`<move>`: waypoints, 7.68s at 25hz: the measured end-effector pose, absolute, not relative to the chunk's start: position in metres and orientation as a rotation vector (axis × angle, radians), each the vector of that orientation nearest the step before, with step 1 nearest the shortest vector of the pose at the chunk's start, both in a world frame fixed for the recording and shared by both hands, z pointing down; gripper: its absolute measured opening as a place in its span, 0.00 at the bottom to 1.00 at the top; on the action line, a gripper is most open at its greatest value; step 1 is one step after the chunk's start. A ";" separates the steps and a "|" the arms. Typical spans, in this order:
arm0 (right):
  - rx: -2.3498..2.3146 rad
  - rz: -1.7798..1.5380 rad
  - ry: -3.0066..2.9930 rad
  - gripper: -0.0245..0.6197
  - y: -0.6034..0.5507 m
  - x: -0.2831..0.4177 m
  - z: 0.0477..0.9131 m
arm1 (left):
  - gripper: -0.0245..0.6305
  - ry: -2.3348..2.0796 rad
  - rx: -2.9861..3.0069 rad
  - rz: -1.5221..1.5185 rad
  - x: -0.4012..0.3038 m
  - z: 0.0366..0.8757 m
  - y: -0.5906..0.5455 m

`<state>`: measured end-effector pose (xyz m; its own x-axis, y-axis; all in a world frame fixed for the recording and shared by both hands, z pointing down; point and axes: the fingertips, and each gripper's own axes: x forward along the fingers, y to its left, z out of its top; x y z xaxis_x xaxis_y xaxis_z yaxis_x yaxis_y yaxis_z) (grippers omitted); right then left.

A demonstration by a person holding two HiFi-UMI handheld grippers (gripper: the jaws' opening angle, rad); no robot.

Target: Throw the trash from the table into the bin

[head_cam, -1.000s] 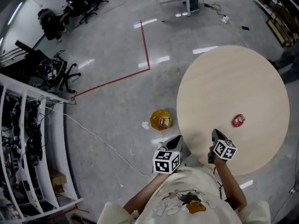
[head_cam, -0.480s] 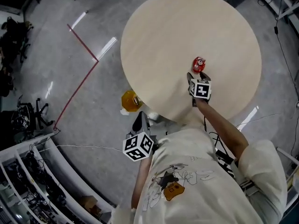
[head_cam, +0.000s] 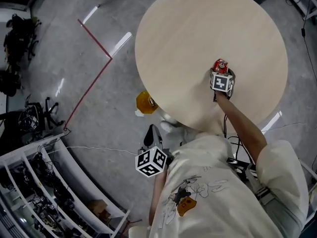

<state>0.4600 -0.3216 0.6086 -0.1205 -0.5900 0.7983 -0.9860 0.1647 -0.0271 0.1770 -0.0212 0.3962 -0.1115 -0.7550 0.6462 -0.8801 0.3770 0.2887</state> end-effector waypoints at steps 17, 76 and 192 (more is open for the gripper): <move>1.295 0.707 -2.019 0.60 -0.280 0.407 0.546 | 0.04 -1.823 1.499 0.156 0.196 0.387 -0.014; 0.394 0.462 -2.251 0.59 -0.093 0.046 0.512 | 0.04 -1.994 1.072 -0.191 0.001 0.397 0.122; 0.017 0.730 -1.943 0.05 0.006 -0.075 0.757 | 0.04 -1.759 1.005 -0.022 -0.096 0.705 0.043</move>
<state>-0.0747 0.0057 0.7569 -0.4841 0.2962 0.8234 -0.3195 0.8162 -0.4814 -0.0959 0.0429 0.7048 -0.0854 -0.6299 0.7719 -0.6103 0.6455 0.4592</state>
